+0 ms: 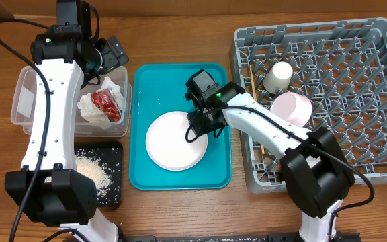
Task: Sort waste into correct bins and load items into the dishwasher
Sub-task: 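Slide the white plate toward the tray edge and grasp its rim with right gripper, then lift the white plate with the right gripper and carry it into the rack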
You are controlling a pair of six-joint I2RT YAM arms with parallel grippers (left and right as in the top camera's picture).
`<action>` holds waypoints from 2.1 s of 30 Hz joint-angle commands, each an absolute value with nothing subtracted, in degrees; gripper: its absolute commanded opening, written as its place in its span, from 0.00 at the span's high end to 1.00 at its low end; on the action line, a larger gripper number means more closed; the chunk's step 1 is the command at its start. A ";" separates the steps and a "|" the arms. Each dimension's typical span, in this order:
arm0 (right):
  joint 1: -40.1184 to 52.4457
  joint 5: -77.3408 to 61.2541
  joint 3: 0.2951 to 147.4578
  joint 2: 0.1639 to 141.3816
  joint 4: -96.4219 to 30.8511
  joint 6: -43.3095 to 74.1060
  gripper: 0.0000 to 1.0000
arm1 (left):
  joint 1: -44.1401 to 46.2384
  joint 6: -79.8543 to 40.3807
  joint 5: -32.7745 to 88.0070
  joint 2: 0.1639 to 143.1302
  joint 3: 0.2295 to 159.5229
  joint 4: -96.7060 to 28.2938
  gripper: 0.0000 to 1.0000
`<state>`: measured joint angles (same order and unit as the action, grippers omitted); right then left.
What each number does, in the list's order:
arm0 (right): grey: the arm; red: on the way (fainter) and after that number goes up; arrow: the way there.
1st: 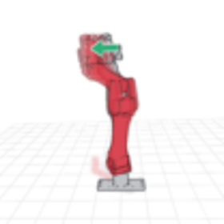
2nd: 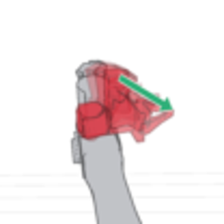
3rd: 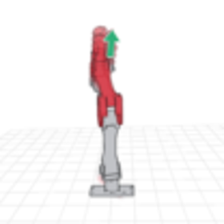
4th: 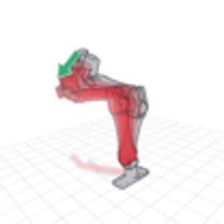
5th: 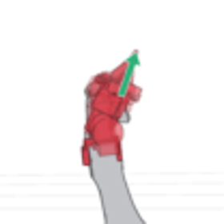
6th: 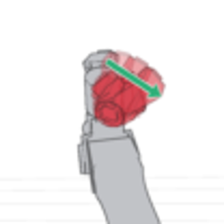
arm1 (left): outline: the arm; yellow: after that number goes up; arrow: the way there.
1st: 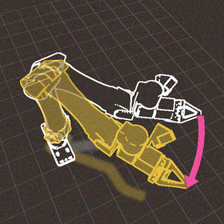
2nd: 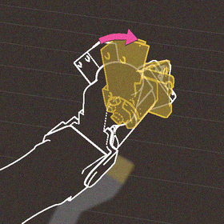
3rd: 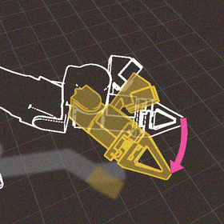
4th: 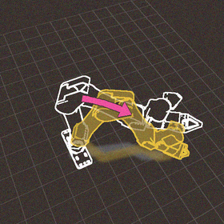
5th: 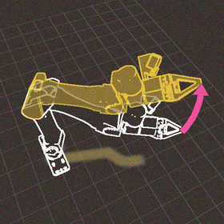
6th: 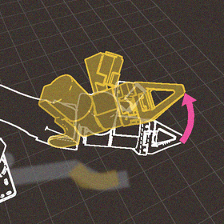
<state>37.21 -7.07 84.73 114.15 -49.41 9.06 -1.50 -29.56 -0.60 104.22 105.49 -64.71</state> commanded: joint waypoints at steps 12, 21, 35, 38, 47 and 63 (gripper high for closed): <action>37.36 -2.15 84.53 118.80 -46.00 11.20 0.71 | -0.73 -28.88 -0.38 103.44 106.32 -64.49 0.00; 37.39 -2.17 83.53 119.72 -47.00 15.09 0.81 | -0.64 -28.88 -0.38 103.44 106.32 -64.49 0.00; 37.36 -2.17 83.53 119.72 -48.27 15.07 0.96 | -0.73 -28.91 -0.38 103.44 106.32 -64.49 0.00; 37.34 -2.13 83.92 119.70 -46.87 15.05 0.96 | -0.71 -28.91 -0.38 103.44 106.32 -64.47 0.00; 35.92 14.44 99.39 117.30 -61.43 15.05 0.96 | -0.71 -28.91 -0.38 103.44 106.32 -64.47 0.00; 35.27 67.16 114.04 109.62 -80.58 15.07 0.96 | -0.71 -28.88 -0.38 103.44 106.32 -64.49 0.00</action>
